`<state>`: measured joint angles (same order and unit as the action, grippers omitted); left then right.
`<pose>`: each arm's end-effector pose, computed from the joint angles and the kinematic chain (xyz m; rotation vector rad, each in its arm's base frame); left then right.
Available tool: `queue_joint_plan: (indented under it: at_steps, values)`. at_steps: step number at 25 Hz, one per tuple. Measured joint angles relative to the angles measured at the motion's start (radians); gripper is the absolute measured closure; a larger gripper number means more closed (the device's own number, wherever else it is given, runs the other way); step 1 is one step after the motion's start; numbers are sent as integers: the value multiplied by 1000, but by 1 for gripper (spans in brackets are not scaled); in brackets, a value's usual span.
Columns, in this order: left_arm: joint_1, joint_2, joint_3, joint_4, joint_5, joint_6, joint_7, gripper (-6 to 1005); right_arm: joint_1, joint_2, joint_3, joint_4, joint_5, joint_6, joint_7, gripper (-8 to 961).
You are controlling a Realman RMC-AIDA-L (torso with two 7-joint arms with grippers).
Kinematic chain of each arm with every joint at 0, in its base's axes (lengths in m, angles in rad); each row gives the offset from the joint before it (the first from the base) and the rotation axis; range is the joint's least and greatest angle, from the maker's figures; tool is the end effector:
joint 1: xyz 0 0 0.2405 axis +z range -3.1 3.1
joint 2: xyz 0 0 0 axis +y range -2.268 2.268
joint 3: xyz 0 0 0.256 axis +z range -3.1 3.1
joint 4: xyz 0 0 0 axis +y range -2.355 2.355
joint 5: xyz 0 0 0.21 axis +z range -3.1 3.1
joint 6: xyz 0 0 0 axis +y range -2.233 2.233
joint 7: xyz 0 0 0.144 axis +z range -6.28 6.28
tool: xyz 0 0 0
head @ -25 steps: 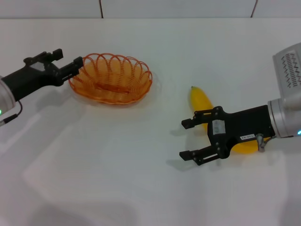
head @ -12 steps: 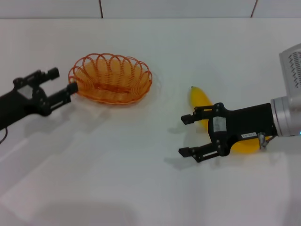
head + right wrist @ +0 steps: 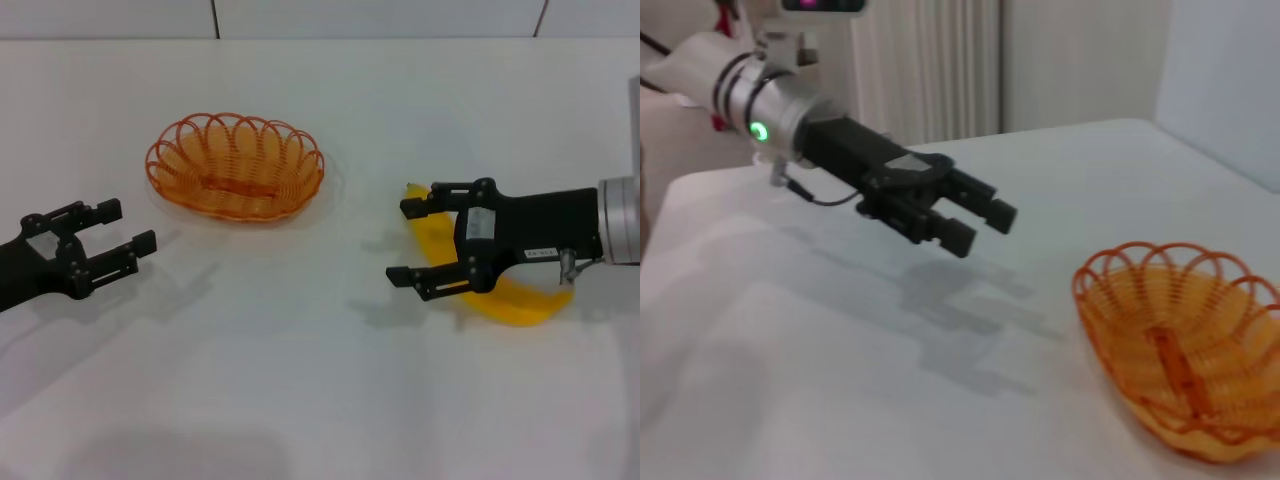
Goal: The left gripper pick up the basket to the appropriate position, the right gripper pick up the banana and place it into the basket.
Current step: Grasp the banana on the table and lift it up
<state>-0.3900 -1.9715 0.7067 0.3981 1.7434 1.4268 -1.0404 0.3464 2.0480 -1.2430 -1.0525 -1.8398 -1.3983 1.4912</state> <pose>-0.3355 0.3003 0.0169 -2.4423 -0.6063 -0.6922 0.2338 0.3176 -0.0076 -2.8619 0.2901 0.3858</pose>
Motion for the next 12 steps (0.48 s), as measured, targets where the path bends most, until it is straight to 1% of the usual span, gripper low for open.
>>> queue_joint_plan:
  at_steps: [3,6,9,12]
  values:
    - [4,-3,1,3,0,-9,4,299,-49,1,-74,-113,-12,61,80,84]
    - [6,-3,1,4,1,-13,4,298,-95,0,-160,-254,-74,124,191,84]
    - [8,-2,0,4,1,-19,3,298,-111,0,-211,-341,-175,149,308,83]
    - [7,-2,0,4,1,-22,2,299,-111,0,-254,-409,-281,156,428,82]
